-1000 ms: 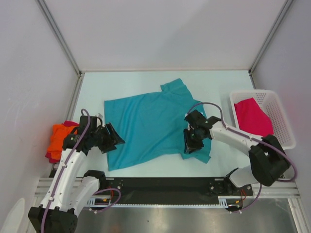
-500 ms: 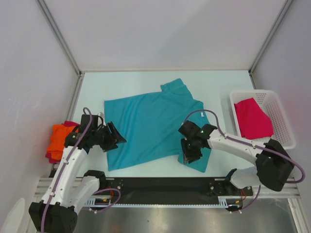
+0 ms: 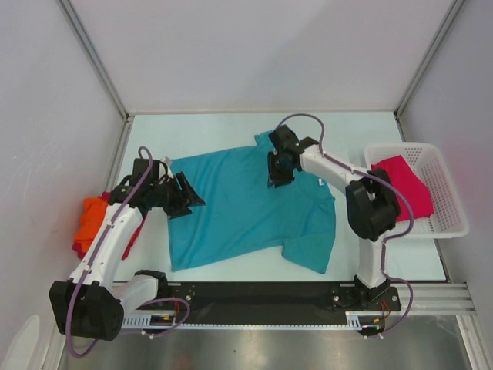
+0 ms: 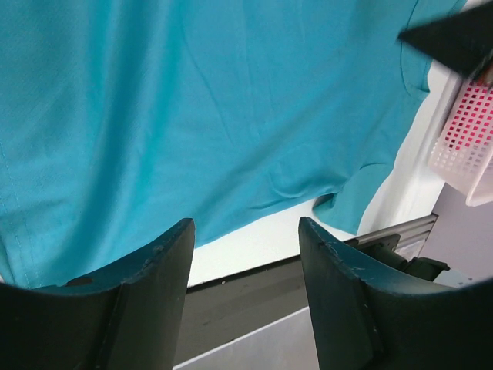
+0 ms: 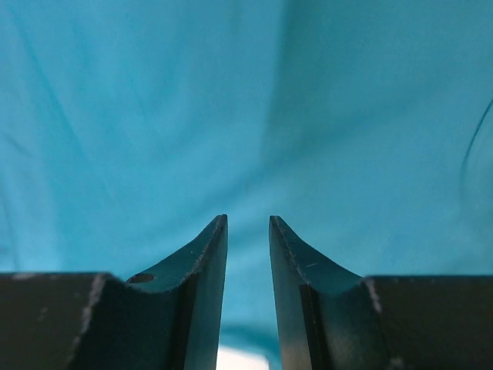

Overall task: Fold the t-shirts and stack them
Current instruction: Flatten out the tshirt

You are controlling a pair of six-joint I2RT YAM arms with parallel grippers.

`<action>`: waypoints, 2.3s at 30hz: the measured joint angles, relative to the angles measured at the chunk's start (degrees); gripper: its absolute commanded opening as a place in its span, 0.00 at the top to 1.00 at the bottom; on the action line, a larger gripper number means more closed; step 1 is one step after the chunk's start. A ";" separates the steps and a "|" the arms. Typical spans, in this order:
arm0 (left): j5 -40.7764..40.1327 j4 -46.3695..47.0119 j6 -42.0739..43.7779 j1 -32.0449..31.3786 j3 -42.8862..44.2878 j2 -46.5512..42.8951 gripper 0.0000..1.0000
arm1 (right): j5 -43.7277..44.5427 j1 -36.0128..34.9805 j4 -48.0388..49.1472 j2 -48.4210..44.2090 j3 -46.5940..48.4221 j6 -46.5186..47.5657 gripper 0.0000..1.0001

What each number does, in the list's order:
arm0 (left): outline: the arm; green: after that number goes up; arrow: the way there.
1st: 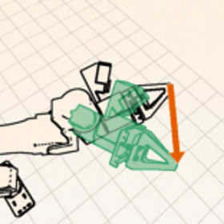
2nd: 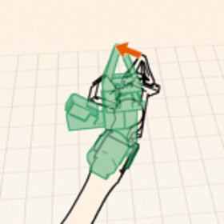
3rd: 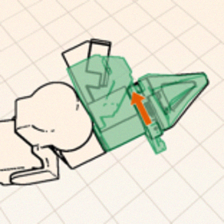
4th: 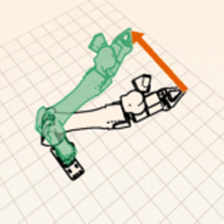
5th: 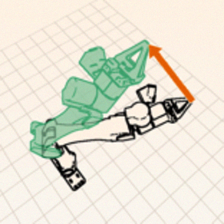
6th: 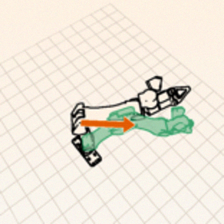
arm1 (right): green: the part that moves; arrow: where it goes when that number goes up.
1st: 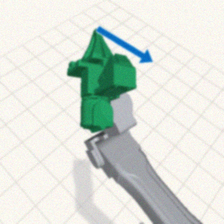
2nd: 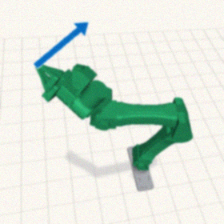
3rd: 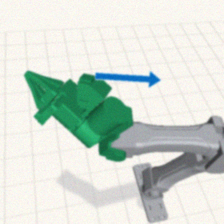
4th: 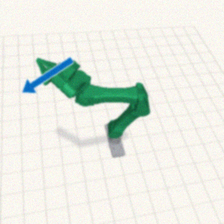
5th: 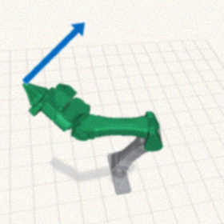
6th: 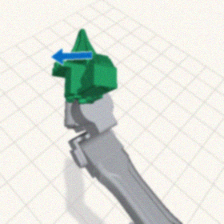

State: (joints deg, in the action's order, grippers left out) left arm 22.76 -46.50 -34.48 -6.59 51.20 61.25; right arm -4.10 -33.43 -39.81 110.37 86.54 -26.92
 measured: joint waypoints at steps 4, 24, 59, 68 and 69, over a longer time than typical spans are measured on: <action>0.02 0.87 0.04 0.00 0.59 0.02 0.38 | 1.01 4.31 0.20 8.39 11.98 2.47 0.66; -0.20 1.01 1.29 0.00 0.96 4.74 0.38 | 4.11 16.20 -7.13 31.71 42.32 5.86 0.63; -0.11 0.44 3.13 0.00 4.22 7.58 0.38 | -2.16 22.95 -5.53 40.98 53.37 2.91 1.00; -0.04 -0.31 3.67 0.20 4.22 7.41 0.38 | 3.76 25.24 -5.03 40.98 53.62 0.61 1.00; -0.02 -0.37 3.69 0.24 4.22 7.32 0.38 | 4.15 25.86 -4.94 40.98 53.62 0.46 1.00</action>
State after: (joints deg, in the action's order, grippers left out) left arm 22.74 -46.87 -30.79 -6.35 55.42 68.58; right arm 0.05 -7.57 -44.75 151.35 140.16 -26.46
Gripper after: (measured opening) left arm 0.623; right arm 0.009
